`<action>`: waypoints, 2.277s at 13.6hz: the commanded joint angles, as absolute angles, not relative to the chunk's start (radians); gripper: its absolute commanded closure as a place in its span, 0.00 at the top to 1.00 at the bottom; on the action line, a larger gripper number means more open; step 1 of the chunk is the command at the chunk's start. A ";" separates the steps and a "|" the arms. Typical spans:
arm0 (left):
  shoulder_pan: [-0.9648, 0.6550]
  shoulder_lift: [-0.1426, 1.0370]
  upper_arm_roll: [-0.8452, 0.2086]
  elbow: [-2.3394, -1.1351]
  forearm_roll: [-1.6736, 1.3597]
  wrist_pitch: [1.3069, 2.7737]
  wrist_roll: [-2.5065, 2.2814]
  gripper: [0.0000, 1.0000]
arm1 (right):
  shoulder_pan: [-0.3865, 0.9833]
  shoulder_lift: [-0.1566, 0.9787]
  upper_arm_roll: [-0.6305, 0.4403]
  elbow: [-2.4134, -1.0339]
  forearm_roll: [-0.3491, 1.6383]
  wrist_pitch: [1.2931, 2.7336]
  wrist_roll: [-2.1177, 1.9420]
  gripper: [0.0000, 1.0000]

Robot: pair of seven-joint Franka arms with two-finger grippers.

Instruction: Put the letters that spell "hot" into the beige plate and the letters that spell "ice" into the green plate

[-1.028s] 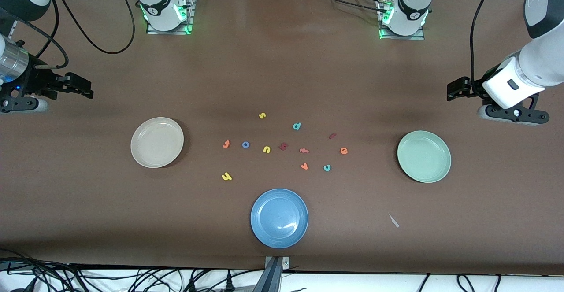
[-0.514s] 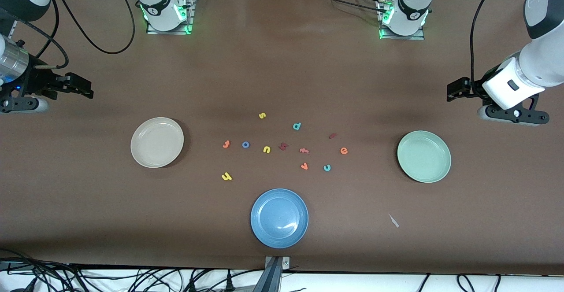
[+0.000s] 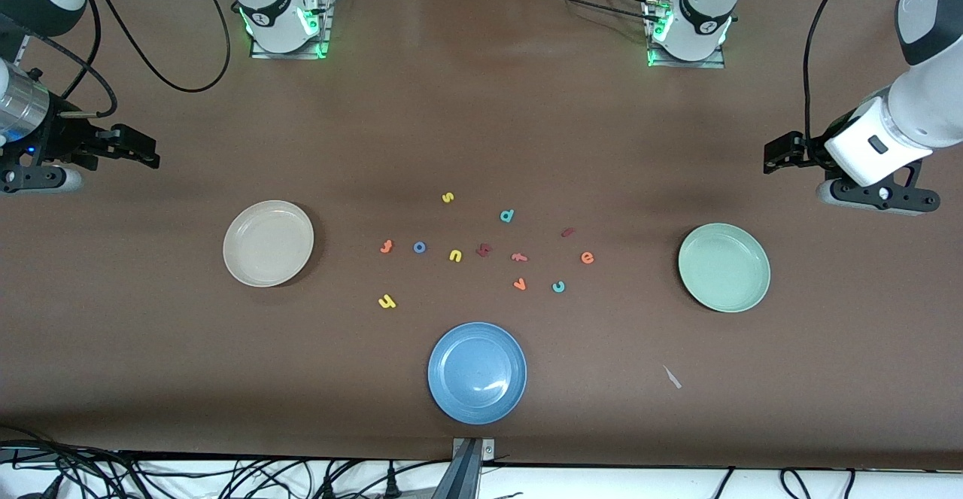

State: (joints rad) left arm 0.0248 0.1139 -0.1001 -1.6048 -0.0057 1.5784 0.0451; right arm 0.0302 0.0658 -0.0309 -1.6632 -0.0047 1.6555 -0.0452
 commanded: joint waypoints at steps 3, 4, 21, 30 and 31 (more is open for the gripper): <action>0.026 0.132 -0.110 -1.588 -0.024 1.589 0.067 1.00 | 0.025 0.072 -0.028 -1.644 0.009 1.634 -0.048 1.00; 0.022 0.132 -0.110 -1.601 -0.052 1.620 0.069 1.00 | 0.025 0.072 -0.028 -1.646 0.011 1.635 -0.049 1.00; -0.259 0.471 -0.190 -1.801 -0.072 2.173 0.130 1.00 | 0.288 0.271 -0.020 -1.710 0.201 1.798 0.392 1.00; -0.359 0.614 -0.181 -1.894 0.050 2.439 0.140 0.97 | 0.489 0.498 -0.021 -1.721 0.193 2.150 0.765 1.00; -0.359 0.614 -0.179 -1.894 0.084 2.439 0.141 0.92 | 0.491 0.521 -0.023 -1.718 0.192 2.193 0.790 1.00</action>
